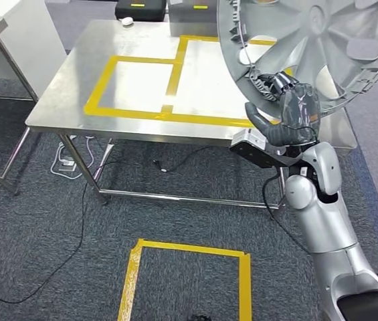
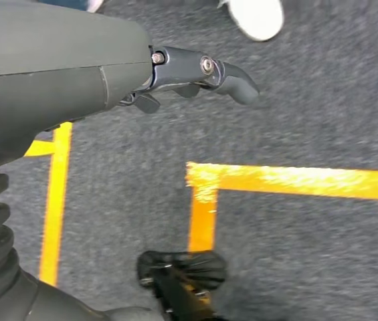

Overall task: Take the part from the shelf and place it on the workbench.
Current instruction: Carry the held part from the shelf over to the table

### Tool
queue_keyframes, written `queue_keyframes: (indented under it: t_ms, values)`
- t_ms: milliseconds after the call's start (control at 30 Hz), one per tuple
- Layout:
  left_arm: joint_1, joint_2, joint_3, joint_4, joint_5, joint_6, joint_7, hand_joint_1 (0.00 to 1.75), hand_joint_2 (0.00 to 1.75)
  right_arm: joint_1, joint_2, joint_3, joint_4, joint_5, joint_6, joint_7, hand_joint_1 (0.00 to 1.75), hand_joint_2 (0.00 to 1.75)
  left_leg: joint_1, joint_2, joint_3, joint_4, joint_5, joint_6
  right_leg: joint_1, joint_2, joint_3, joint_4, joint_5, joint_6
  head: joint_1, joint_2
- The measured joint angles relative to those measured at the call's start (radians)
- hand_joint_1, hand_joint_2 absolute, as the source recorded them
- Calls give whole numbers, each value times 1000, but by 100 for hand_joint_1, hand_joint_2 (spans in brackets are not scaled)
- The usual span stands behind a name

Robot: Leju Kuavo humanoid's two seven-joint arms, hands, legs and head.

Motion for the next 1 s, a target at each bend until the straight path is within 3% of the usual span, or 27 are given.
queue_keyframes:
  t_ms: [33,100,133,200,233,267,333,367,400,433,500,533,567,633,700,733,800,833,867,900,1000]
  values:
    - [-1,0,0,0,-1,1,-1,0,175,4,-2,-1,-2,1,0,0,175,175,1,0,15,-6,-13,-6,3,1,6,-20,44,-7,1,0]
    - [-8,0,1,1,-2,2,-2,0,175,4,-4,-7,-11,2,0,-1,175,175,1,0,31,-3,-7,-18,5,2,31,-27,35,-22,7,0]
    - [-12,-1,0,1,-4,2,-2,0,175,2,-4,-10,-15,2,0,0,175,175,2,2,20,31,17,-25,2,1,48,-35,25,-29,10,0]
    - [-19,-3,0,1,-7,5,-2,0,175,4,-6,-12,-14,3,-1,1,175,175,4,9,-54,158,58,-44,-6,0,94,-53,2,-34,8,0]
    - [-18,-4,0,2,-7,6,-1,0,175,9,-6,-12,-12,5,-1,1,175,175,8,12,-102,221,54,-53,-8,0,117,-60,-12,-34,7,0]
    - [-16,-4,0,2,-8,7,-1,0,175,13,-7,-11,-10,8,0,1,175,175,13,13,-144,262,22,-60,-11,0,139,-65,-27,-33,6,0]
    - [-12,-3,0,2,-8,8,0,0,175,17,-7,-9,-9,11,0,0,175,175,18,14,-208,277,-77,-65,-18,1,181,-68,-59,-30,6,0]
    - [-11,-3,0,2,-9,8,0,0,175,18,-7,-9,-9,11,0,0,175,175,18,14,-229,257,-106,-64,-21,2,202,-69,-76,-29,6,0]
    - [-10,-3,0,2,-9,8,0,0,175,18,-7,-9,-9,11,0,1,175,175,18,14,-244,220,-100,-62,-23,2,222,-70,-91,-27,6,0]
    - [-8,-2,0,2,-10,8,-1,0,175,18,-7,-9,-8,12,0,1,175,175,18,15,-253,170,-50,-57,-25,2,241,-71,-107,-23,6,0]
    - [0,0,0,2,-11,8,0,0,175,20,-7,-9,-7,13,1,0,175,175,13,16,-259,73,121,-45,-25,5,272,-72,-134,-10,6,0]
    - [2,0,0,2,-11,8,0,0,175,20,-7,-9,-6,14,1,0,175,175,10,18,-259,47,183,-38,-25,7,281,-76,-143,-2,5,0]
    - [2,0,0,3,-12,9,1,0,175,19,-8,-9,-7,16,1,1,175,175,7,19,-258,36,213,-33,-24,9,287,-79,-148,6,5,0]
    - [-3,0,0,3,-13,10,1,0,175,11,-8,-11,-11,16,2,2,175,175,7,20,-244,25,205,-24,-25,8,282,-69,-140,21,5,0]
    - [-7,-1,0,3,-16,12,1,0,175,9,-10,-10,-12,16,3,2,175,175,11,19,-220,4,199,-13,-23,7,238,8,-128,24,9,0]
    - [-8,-2,0,3,-18,12,1,0,175,11,-11,-9,-10,17,5,1,175,175,13,17,-207,-4,194,-8,-21,6,202,67,-137,21,11,0]
    - [-6,-4,0,3,-18,13,2,0,175,18,-15,-7,-6,19,8,1,175,175,11,14,-185,-8,177,0,-14,6,128,171,-191,15,15,0]
    - [-4,-5,0,3,-18,14,2,0,175,21,-16,-7,-5,20,8,1,175,175,9,12,-174,-8,168,1,-10,6,100,196,-217,14,15,0]
    - [-2,-7,0,3,-18,14,2,0,175,23,-17,-7,-5,20,9,1,175,175,7,10,-161,-8,158,2,-7,6,82,196,-226,13,15,0]
    - [-2,-8,0,4,-19,14,2,0,175,23,-17,-7,-4,20,9,1,175,175,5,9,-147,-8,147,3,-5,7,78,166,-208,11,15,0]
    - [-4,-10,0,4,-19,14,2,0,175,22,-17,-7,-2,20,17,3,175,175,0,6,-108,-8,115,-2,2,4,108,-11,-61,1,14,0]
